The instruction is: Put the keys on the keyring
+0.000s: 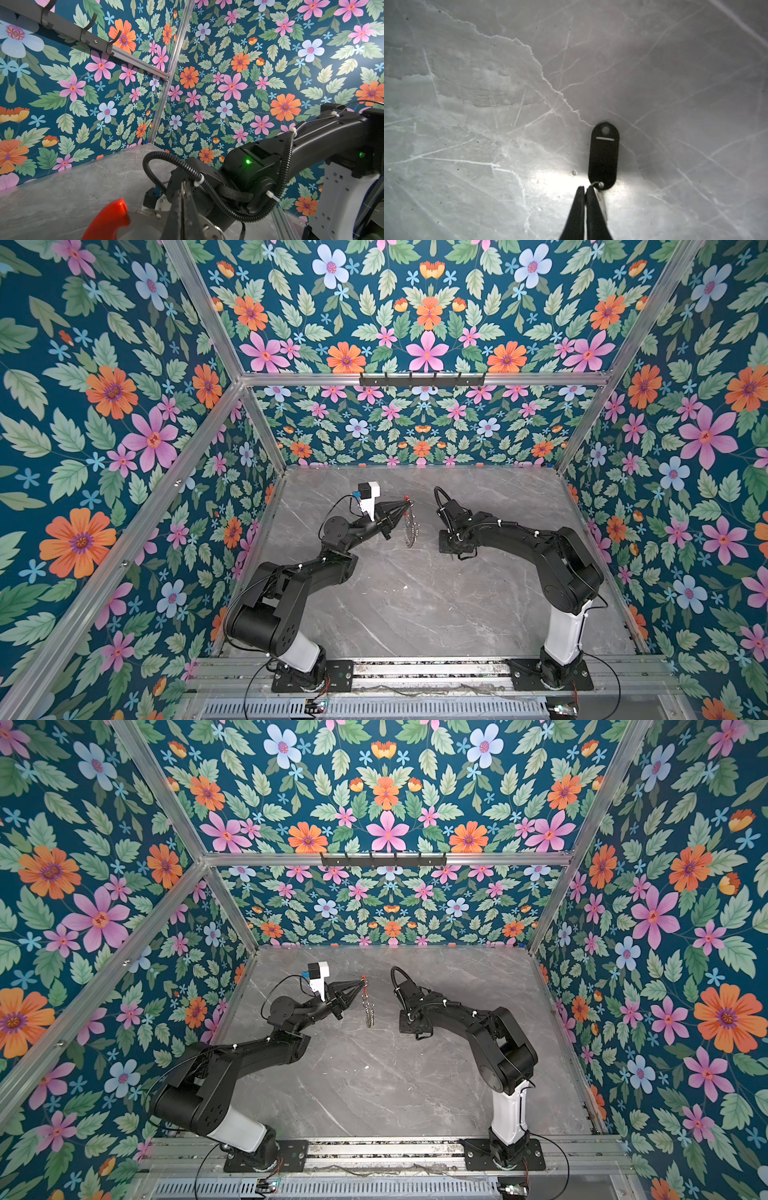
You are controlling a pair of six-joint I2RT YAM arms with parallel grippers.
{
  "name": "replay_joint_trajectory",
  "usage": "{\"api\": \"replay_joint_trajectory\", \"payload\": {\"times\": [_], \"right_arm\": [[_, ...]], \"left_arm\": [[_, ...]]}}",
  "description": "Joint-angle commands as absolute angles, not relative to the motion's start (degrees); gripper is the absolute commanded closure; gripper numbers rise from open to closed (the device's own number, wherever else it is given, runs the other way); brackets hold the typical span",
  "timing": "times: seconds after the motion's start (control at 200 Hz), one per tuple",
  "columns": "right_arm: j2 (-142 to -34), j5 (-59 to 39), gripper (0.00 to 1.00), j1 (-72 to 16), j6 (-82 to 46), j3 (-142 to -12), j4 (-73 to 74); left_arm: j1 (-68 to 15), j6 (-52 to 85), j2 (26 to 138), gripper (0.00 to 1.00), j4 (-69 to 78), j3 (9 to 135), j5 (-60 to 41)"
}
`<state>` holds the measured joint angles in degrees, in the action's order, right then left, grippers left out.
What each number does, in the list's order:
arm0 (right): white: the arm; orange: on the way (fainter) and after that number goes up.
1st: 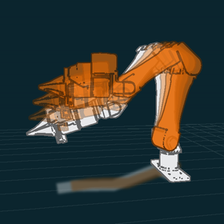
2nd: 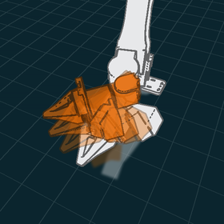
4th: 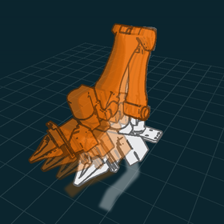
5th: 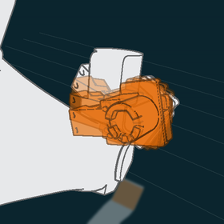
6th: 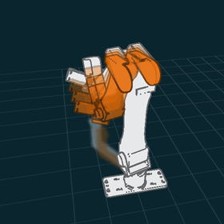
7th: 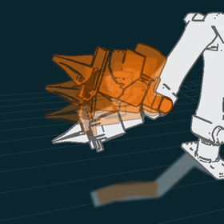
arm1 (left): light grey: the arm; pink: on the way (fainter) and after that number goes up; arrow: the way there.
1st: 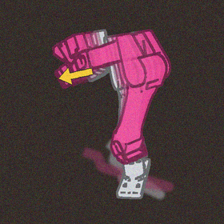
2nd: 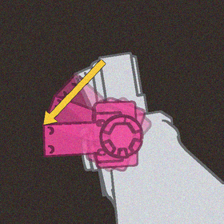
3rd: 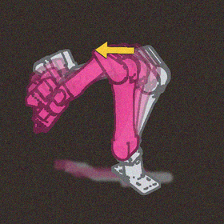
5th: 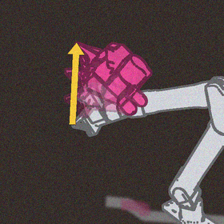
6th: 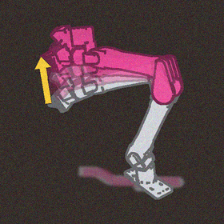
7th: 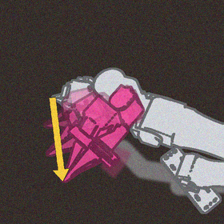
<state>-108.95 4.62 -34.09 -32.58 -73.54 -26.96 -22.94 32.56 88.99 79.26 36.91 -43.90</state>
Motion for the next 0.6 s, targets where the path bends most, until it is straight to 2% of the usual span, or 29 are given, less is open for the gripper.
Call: {"api": "replay_joint_trajectory", "payload": {"times": [0.0, 0.32, 0.59], "right_arm": [[-107.9, 4.5, 1.0, -33.9, -30.2, -73.1, -25.4], [-106.6, -8.2, 1.0, -28.6, -30.7, -68.2, -17.5], [-106.8, -11.5, 1.0, -26.6, -31.9, -66.5, -15.2]], "left_arm": [[-22.9, 32.5, 89.0, 1.0, 81.0, 37.1, -44.5], [-22.9, 33.0, 88.9, 1.0, 80.9, 37.0, -44.5], [-22.9, 33.3, 88.9, 1.0, 80.7, 37.2, -44.5]]}}
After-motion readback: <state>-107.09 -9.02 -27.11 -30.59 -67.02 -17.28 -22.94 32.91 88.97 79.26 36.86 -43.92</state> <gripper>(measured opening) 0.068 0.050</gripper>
